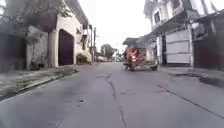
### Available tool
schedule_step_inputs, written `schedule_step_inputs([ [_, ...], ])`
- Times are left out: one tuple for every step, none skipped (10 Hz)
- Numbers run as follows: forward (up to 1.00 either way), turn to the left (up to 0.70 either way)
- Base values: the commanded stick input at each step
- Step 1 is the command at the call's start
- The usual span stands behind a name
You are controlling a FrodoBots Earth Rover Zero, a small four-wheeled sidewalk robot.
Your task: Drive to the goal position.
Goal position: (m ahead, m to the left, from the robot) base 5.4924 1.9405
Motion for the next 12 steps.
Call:
schedule_step_inputs([
  [1.00,0.04],
  [1.00,0.04],
  [1.00,0.04],
  [1.00,0.04],
  [1.00,0.04],
  [1.00,0.04],
  [1.00,0.04],
  [1.00,0.04],
  [1.00,0.04],
  [1.00,0.04],
  [1.00,0.04],
  [1.00,0.04],
])
